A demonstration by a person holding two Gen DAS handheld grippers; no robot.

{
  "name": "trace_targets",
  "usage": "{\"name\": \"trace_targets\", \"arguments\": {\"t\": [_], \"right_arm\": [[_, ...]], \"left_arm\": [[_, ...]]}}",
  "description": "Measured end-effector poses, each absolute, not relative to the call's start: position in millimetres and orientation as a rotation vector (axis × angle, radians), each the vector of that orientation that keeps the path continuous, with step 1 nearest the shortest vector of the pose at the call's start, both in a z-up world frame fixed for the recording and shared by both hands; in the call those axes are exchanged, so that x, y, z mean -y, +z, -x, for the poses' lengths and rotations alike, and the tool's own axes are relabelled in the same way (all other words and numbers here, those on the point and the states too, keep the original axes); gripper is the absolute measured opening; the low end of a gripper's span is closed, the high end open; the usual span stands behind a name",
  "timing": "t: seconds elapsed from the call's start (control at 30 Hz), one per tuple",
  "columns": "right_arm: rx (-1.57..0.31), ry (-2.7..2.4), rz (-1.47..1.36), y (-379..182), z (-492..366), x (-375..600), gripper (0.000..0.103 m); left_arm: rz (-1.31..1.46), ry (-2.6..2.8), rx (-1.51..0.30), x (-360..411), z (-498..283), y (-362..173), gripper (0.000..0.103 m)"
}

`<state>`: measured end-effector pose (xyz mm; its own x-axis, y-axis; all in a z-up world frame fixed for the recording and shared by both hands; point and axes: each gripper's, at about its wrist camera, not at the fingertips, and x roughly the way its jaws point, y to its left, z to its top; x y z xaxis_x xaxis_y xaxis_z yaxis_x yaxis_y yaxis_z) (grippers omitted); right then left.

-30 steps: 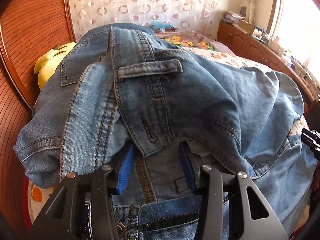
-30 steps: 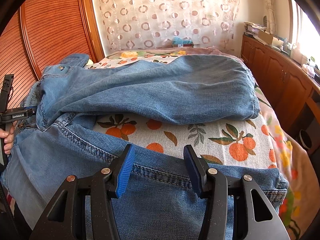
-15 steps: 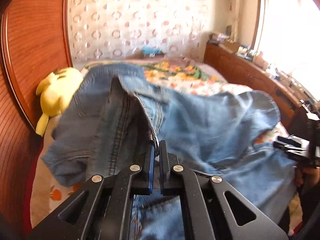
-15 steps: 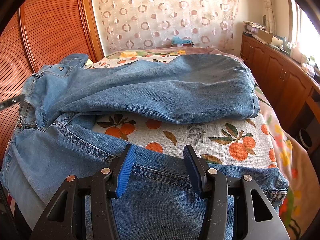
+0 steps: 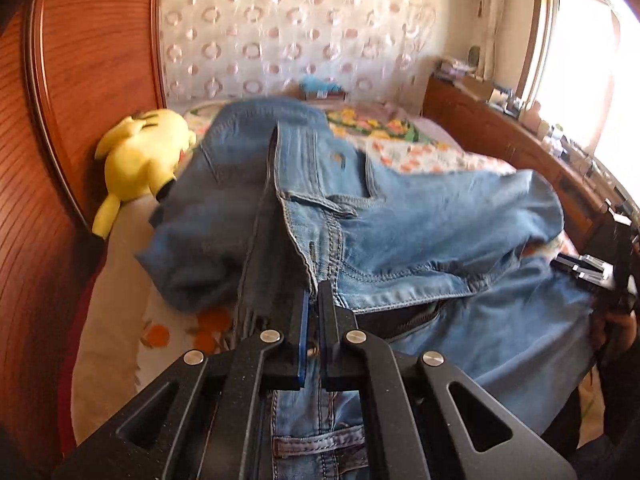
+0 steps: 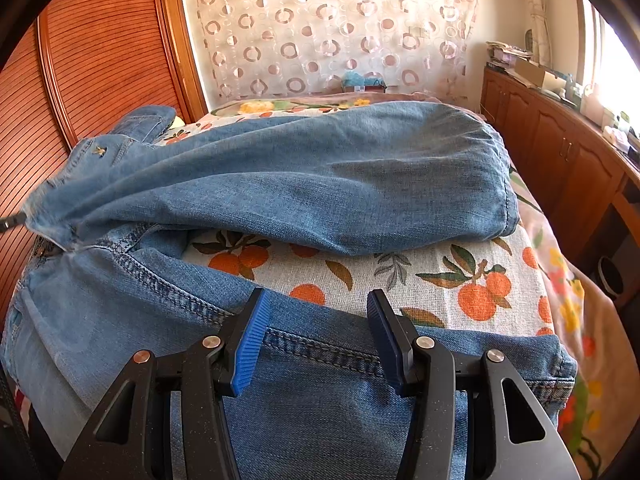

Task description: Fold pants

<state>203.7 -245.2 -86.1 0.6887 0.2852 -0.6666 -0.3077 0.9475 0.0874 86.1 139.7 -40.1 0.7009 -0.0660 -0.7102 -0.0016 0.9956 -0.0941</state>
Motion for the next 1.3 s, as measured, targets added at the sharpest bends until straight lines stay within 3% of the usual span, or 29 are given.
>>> {"name": "trace_targets", "arguments": {"t": [0.17, 0.33, 0.47, 0.67, 1.0, 1.3], "right_arm": [[-0.741, 0.332, 0.033, -86, -204, 245, 0.052], [-0.741, 0.331, 0.033, -86, -204, 245, 0.052], [-0.741, 0.332, 0.033, -86, -204, 245, 0.052], [-0.741, 0.332, 0.033, -86, -203, 245, 0.052], [-0.751, 0.317, 0.039, -82, -204, 249, 0.052], [-0.682, 0.245, 0.047, -28, -227, 304, 0.052]], "left_arm": [[0.071, -0.039, -0.787, -135, -83, -40, 0.006], [0.031, -0.024, -0.758, -127, -77, -27, 0.014], [0.033, -0.05, -0.725, -121, -73, -15, 0.049], [0.016, -0.118, -0.688, -94, -80, -7, 0.078], [-0.051, -0.285, -0.673, -23, -145, -9, 0.081], [-0.085, -0.327, -0.727, 8, -208, -17, 0.081]]}}
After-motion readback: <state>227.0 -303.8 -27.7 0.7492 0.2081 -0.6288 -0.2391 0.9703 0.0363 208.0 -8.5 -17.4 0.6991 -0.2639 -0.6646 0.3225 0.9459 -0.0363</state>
